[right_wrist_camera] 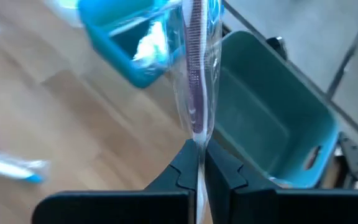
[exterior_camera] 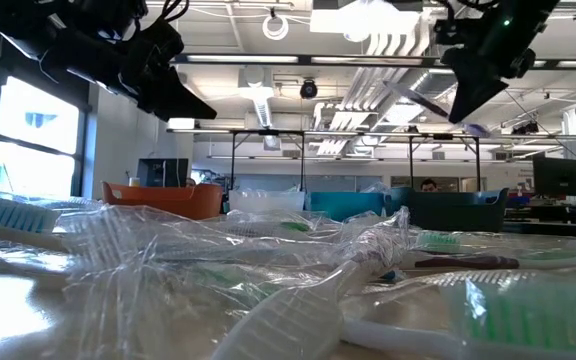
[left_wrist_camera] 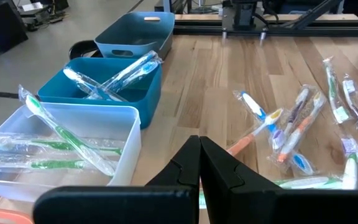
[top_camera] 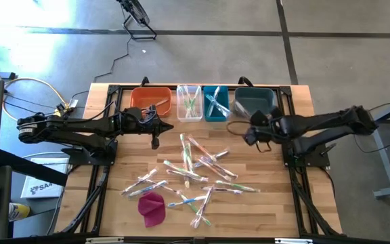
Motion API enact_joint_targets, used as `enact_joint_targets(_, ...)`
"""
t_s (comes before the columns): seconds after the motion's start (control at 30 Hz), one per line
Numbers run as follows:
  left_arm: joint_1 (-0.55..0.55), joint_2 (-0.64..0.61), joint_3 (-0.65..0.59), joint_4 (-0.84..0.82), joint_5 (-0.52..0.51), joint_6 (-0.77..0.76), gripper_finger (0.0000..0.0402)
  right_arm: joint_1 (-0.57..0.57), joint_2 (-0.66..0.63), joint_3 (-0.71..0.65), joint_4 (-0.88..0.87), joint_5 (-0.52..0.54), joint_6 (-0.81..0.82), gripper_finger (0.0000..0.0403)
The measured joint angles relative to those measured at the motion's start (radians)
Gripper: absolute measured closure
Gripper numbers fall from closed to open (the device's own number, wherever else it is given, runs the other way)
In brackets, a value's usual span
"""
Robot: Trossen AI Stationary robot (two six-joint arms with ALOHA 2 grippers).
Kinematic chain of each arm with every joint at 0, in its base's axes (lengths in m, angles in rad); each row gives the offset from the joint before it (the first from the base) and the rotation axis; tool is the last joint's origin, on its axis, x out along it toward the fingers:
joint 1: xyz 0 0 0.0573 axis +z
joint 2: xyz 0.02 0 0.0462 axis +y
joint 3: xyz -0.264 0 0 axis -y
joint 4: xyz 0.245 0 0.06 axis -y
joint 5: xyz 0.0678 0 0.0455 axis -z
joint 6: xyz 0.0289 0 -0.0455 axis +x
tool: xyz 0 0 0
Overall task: Pick & Place Toothbrushes
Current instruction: Put the purple toothbrush into the green bin
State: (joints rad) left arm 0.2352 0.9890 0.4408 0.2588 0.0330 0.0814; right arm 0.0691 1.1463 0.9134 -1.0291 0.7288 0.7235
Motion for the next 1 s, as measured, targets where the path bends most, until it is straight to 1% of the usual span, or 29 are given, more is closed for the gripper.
enact_joint_targets(0.23, 0.000, 0.000, 0.000, 0.000, 0.000, 0.000, 0.0402, -0.176, 0.005, 0.000, 0.080, -0.011, -0.264, 0.0399)
enact_joint_targets(0.4, 0.000, 0.000, 0.000, 0.000, 0.000, 0.000, 0.0402, -0.314, 0.005, 0.000, 0.149, -0.097, -0.420, 0.0399)
enact_joint_targets(0.53, 0.000, 0.000, 0.000, 0.000, 0.000, 0.000, 0.0402, -0.400, 0.006, 0.000, 0.174, -0.138, -0.496, 0.0399)
enact_joint_targets(0.67, 0.000, 0.000, 0.000, 0.000, 0.000, 0.000, 0.0402, -0.457, 0.006, 0.000, 0.172, -0.155, -0.546, 0.0399)
enact_joint_targets(0.8, 0.000, 0.000, 0.000, 0.000, 0.000, 0.000, 0.0402, -0.483, 0.038, 0.003, 0.147, -0.169, -0.599, 0.0399)
enact_joint_targets(0.9, 0.000, 0.000, 0.000, 0.000, 0.000, 0.000, 0.0402, -0.499, 0.092, 0.003, 0.104, -0.181, -0.622, 0.0399)
enact_joint_targets(1.0, 0.000, 0.000, 0.000, 0.000, 0.000, 0.000, 0.0402, -0.518, 0.169, 0.002, 0.056, -0.158, -0.624, 0.0399)
